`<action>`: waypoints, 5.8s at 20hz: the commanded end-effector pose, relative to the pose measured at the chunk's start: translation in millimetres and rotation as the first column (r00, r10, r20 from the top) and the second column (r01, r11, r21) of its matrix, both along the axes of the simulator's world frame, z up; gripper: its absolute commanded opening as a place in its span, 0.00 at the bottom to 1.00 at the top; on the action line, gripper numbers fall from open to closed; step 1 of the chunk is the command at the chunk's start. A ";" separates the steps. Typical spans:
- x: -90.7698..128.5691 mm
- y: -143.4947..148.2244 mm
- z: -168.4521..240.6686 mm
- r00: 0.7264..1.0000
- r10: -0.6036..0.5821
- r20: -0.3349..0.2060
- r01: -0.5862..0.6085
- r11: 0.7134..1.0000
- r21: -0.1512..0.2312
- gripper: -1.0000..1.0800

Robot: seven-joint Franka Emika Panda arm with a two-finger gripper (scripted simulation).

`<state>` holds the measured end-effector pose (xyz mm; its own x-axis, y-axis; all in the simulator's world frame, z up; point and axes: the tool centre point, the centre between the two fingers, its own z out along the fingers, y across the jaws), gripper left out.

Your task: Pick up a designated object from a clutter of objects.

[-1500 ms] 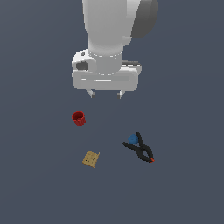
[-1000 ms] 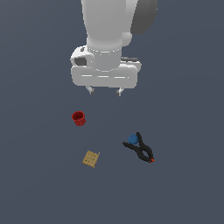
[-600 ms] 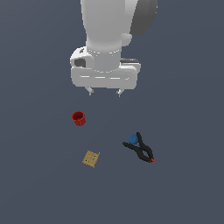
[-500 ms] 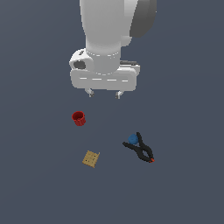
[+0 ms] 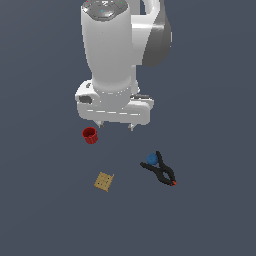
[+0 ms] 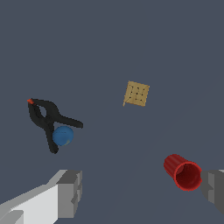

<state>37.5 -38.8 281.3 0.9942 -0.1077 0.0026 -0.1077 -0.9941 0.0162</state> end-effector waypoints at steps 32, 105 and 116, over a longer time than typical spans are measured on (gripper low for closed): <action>89.1 -64.1 -220.4 0.975 -0.224 -0.001 0.224 0.974 0.016 0.96; -52.9 -151.5 38.9 0.974 -0.226 -0.001 0.226 0.974 0.018 0.00; -77.1 -170.2 102.1 0.974 -0.225 -0.001 0.225 0.974 0.017 0.00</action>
